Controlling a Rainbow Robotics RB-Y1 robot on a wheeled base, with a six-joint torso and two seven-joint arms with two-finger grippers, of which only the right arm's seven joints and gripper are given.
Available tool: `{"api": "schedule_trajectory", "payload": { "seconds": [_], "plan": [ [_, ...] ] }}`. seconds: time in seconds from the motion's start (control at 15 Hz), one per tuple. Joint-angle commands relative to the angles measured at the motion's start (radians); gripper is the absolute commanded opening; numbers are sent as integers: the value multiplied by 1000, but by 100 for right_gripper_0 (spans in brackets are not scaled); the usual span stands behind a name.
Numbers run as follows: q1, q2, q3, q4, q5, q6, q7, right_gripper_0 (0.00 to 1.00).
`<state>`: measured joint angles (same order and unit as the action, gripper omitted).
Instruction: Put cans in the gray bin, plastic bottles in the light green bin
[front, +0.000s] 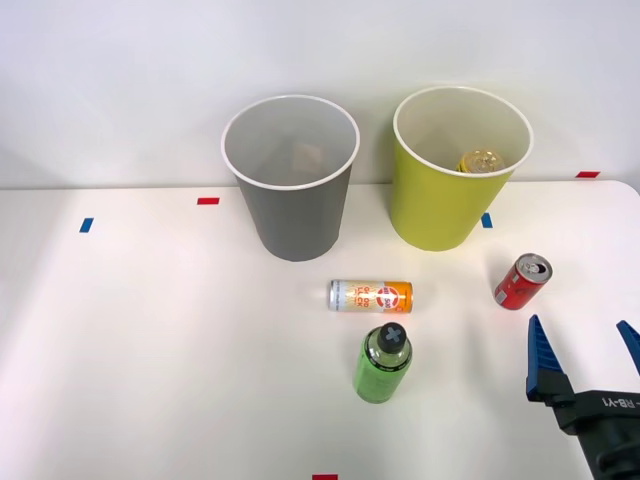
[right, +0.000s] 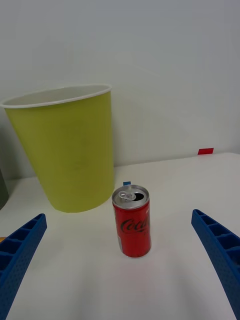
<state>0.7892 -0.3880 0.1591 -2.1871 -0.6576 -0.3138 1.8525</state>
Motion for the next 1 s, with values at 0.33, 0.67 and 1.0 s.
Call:
{"api": "schedule_trajectory", "payload": {
  "seconds": [0.33,0.67,1.0],
  "plan": [
    [15,123,-89,21,372,108,-222,100],
    [15,129,-47,118,503,-53,-383,100],
    [74,93,-9,233,529,-234,-203,100]
  ]
}}
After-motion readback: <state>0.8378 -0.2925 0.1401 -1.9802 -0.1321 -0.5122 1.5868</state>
